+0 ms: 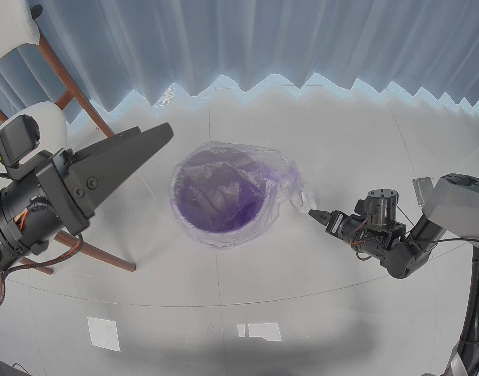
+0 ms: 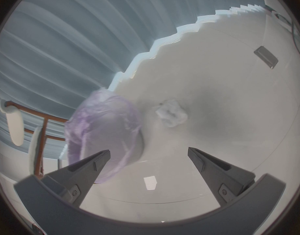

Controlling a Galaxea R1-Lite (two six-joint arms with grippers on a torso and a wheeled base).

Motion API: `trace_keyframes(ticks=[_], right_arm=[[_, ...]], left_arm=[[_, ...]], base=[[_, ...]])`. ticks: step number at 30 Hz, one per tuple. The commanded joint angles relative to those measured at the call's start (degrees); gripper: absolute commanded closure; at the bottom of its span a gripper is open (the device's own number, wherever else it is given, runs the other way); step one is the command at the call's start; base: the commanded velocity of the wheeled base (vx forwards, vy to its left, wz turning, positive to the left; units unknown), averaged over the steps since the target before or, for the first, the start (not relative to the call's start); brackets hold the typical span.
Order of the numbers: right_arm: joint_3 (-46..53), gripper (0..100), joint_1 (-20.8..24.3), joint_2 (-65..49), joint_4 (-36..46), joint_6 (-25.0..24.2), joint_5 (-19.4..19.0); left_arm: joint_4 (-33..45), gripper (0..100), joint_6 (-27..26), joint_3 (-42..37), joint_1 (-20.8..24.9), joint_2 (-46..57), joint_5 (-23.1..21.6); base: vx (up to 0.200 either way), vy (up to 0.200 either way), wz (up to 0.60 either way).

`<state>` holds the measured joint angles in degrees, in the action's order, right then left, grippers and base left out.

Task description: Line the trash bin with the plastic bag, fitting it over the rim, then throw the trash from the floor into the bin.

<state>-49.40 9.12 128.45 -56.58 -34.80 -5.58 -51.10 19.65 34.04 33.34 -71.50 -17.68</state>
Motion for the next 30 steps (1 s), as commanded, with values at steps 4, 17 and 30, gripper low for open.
trace_keyframes(ticks=[4, 17, 30], right_arm=[[-8.1, 0, -0.2, 6.1, 4.4, 4.7, 2.9], [-13.7, 0, 2.9, 18.7, 1.0, 22.5, 7.5], [-17.2, 0, 4.3, 21.8, -1.6, 27.4, 7.4]], left_arm=[[0.0, 0, -0.8, -0.1, 0.2, 0.1, 0.1], [3.9, 0, -8.4, -2.9, -0.4, 5.1, 2.4], [4.3, 0, -8.5, -3.9, -0.4, 4.9, 2.4]], base=[[0.0, -0.2, 0.0], [0.062, 0.0, 0.0], [0.2, 0.0, 0.0]])
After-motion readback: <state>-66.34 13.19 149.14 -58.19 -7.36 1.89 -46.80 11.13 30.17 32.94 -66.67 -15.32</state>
